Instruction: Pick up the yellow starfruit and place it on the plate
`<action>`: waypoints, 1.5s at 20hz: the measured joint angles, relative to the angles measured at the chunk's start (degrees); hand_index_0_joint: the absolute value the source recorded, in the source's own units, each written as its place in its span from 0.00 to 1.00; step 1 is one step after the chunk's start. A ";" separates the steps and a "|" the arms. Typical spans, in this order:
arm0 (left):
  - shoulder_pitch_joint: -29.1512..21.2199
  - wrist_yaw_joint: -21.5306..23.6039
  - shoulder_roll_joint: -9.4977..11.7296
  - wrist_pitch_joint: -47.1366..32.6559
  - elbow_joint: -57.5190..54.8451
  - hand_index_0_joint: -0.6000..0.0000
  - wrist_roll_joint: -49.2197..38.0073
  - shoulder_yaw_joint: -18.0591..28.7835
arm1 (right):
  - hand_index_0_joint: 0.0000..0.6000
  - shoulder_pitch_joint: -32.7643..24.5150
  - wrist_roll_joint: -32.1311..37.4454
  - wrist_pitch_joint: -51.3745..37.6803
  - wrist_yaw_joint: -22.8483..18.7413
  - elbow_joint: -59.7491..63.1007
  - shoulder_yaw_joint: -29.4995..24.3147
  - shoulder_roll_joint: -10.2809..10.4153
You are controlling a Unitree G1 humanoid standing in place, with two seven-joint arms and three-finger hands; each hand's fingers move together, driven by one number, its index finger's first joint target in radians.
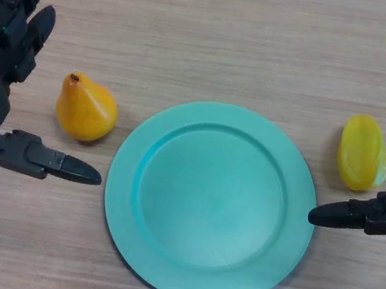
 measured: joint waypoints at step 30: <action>-0.42 0.01 -0.62 0.22 1.41 1.00 -2.00 -1.99 | 0.00 -20.32 -13.73 -29.40 -14.08 58.39 1.46 -3.60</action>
